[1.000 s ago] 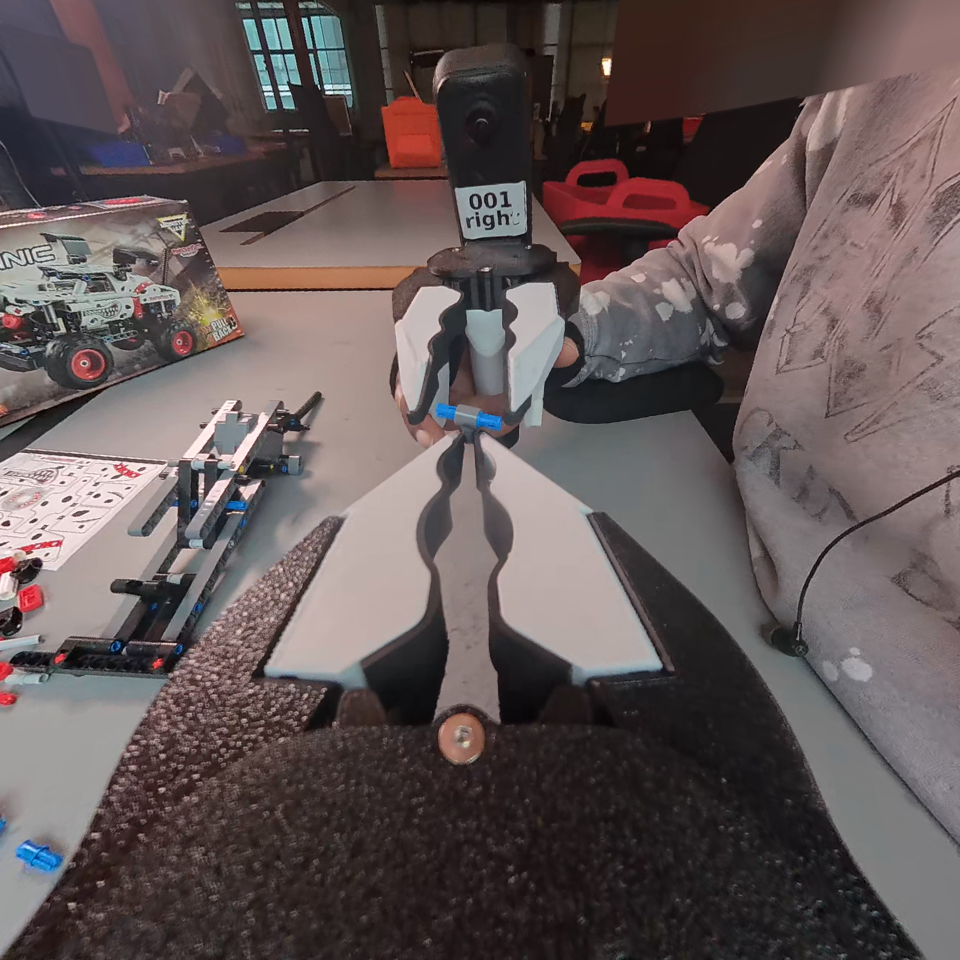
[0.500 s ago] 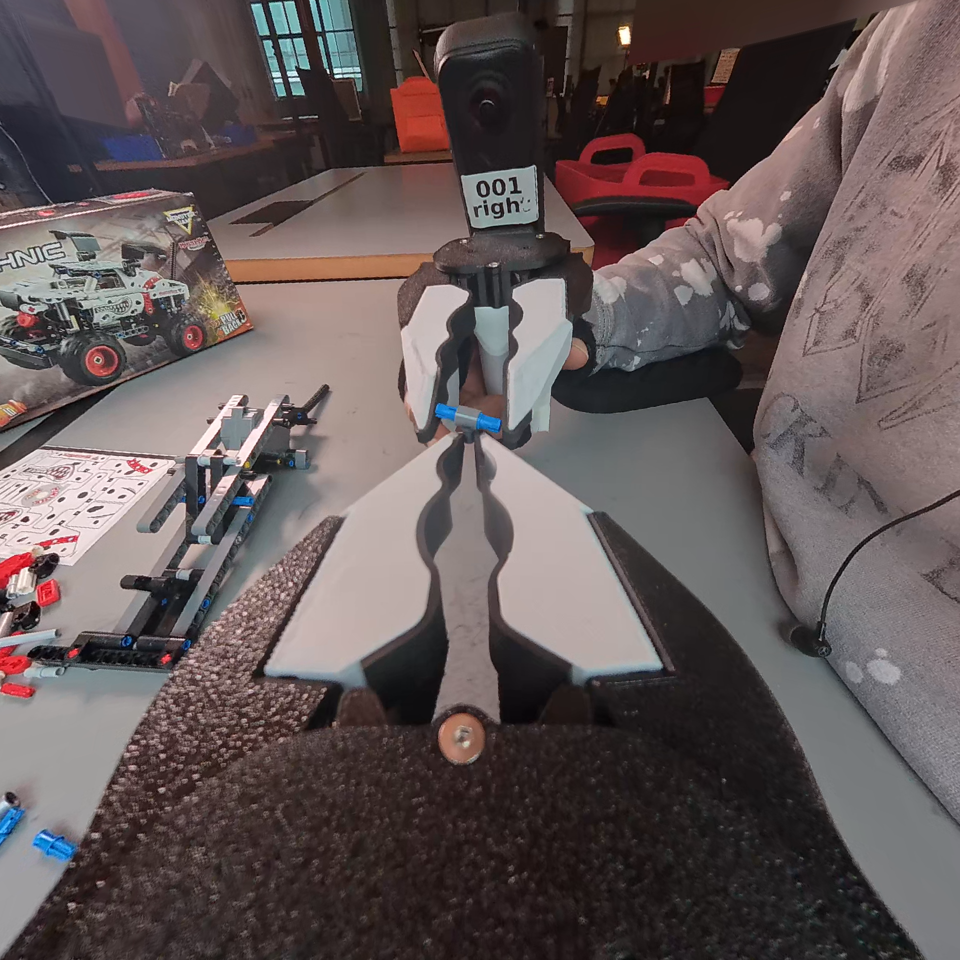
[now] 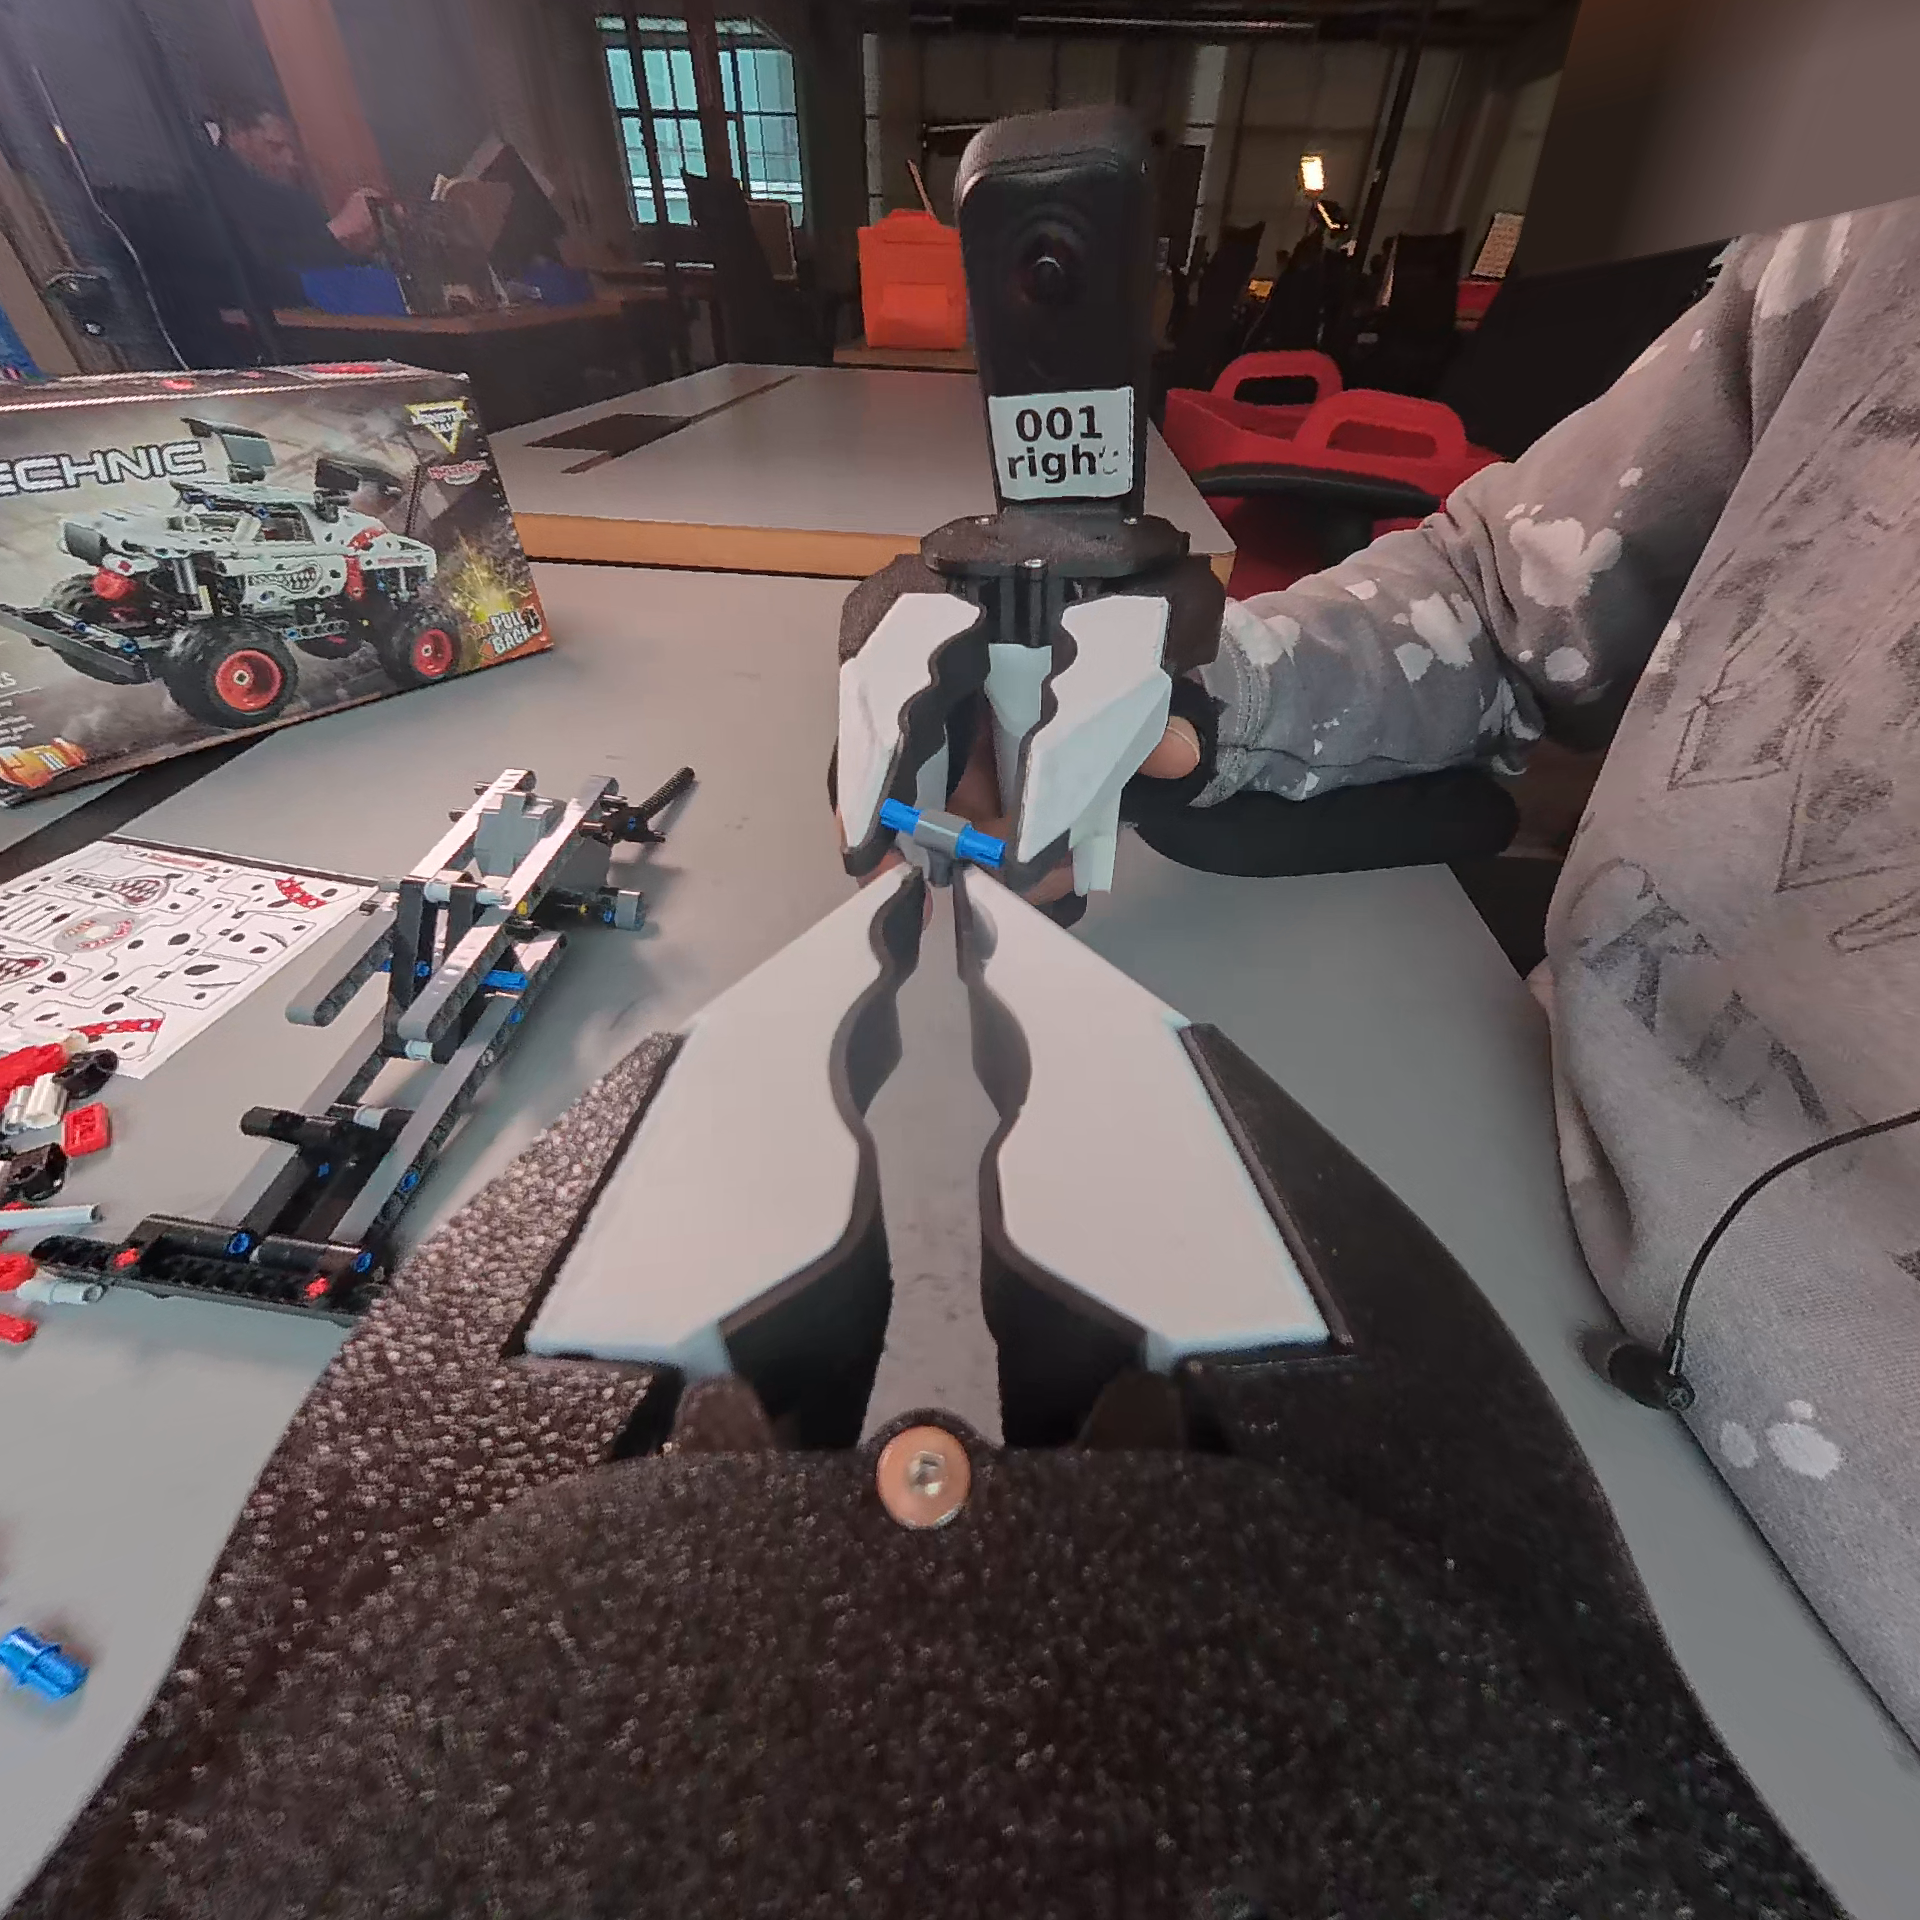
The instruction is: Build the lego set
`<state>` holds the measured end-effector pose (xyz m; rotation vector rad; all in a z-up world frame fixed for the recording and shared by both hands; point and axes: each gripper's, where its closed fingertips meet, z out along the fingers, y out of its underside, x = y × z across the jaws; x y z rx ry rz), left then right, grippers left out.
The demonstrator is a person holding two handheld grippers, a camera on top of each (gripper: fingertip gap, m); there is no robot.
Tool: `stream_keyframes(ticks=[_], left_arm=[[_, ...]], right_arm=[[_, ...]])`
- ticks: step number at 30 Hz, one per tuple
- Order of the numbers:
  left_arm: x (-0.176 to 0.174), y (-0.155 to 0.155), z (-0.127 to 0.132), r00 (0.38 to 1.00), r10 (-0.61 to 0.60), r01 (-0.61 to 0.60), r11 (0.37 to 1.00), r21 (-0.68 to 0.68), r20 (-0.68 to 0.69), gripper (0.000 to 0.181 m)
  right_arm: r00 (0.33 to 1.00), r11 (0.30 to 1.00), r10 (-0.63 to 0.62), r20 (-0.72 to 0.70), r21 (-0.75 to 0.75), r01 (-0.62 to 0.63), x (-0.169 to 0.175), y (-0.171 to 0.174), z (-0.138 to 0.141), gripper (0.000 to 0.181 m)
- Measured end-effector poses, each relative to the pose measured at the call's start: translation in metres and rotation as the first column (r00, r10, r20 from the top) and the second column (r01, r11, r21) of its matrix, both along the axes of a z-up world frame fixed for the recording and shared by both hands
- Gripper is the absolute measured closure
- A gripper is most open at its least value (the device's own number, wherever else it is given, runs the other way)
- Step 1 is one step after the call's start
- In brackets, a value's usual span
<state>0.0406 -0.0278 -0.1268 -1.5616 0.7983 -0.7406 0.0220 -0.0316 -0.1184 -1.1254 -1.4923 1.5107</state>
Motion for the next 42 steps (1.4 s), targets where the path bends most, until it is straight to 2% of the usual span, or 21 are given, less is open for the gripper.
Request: stream_keyframes(ticks=[10, 12, 14, 16, 18, 21, 22, 24, 27, 29, 32, 42], left_arm=[[-0.002, 0.005, 0.000, 0.999, 0.051, -0.051, 0.999, -0.018, -0.001, 0.176], [-0.006, 0.009, 0.003, 0.997, 0.082, -0.082, 0.997, -0.011, 0.009, 0.176], [-0.017, 0.015, 0.007, 0.990, 0.141, -0.141, 0.990, 0.003, 0.019, 0.176], [-0.029, 0.020, 0.011, 0.982, 0.182, -0.182, 0.983, 0.001, 0.047, 0.176], [-0.037, 0.023, 0.017, 0.973, 0.210, -0.211, 0.978, -0.006, 0.090, 0.176], [-0.045, 0.025, 0.021, 0.964, 0.241, -0.242, 0.970, -0.008, 0.112, 0.176], [-0.046, 0.025, 0.022, 0.963, 0.246, -0.247, 0.969, -0.005, 0.115, 0.176], [-0.048, 0.026, 0.021, 0.961, 0.253, -0.254, 0.967, -0.003, 0.112, 0.177], [-0.049, 0.027, 0.017, 0.960, 0.261, -0.262, 0.965, -0.006, 0.098, 0.176], [-0.050, 0.028, 0.016, 0.960, 0.259, -0.260, 0.966, -0.011, 0.101, 0.176], [-0.051, 0.028, 0.016, 0.961, 0.257, -0.258, 0.966, -0.012, 0.100, 0.176], [-0.051, 0.031, 0.011, 0.960, 0.264, -0.263, 0.964, -0.025, 0.096, 0.176]], right_arm=[[1.000, 0.998, -0.001, -0.012, -0.058, 0.000, -0.002, 0.006, 0.000, 0.157], [0.999, 0.998, 0.016, -0.032, -0.060, -0.018, -0.003, 0.007, 0.008, 0.148], [0.998, 1.000, -0.018, -0.067, -0.011, 0.017, -0.011, 0.024, 0.028, 0.147], [0.989, 0.989, -0.120, -0.085, 0.080, 0.127, -0.035, 0.065, 0.055, 0.156], [0.964, 0.942, -0.253, -0.083, 0.205, 0.265, -0.075, 0.118, 0.083, 0.159], [0.847, 0.766, -0.517, -0.126, 0.372, 0.524, -0.148, 0.219, 0.118, 0.171], [0.808, 0.718, -0.575, -0.129, 0.393, 0.574, -0.171, 0.248, 0.124, 0.172], [0.761, 0.674, -0.641, -0.099, 0.402, 0.620, -0.211, 0.293, 0.126, 0.172], [0.705, 0.603, -0.707, -0.057, 0.473, 0.642, -0.239, 0.335, 0.112, 0.179], [0.655, 0.576, -0.755, 0.027, 0.505, 0.643, -0.235, 0.347, 0.084, 0.181], [0.658, 0.550, -0.751, -0.052, 0.502, 0.667, -0.227, 0.343, 0.085, 0.181], [0.688, 0.620, -0.725, 0.036, 0.470, 0.628, -0.220, 0.340, 0.077, 0.181]])
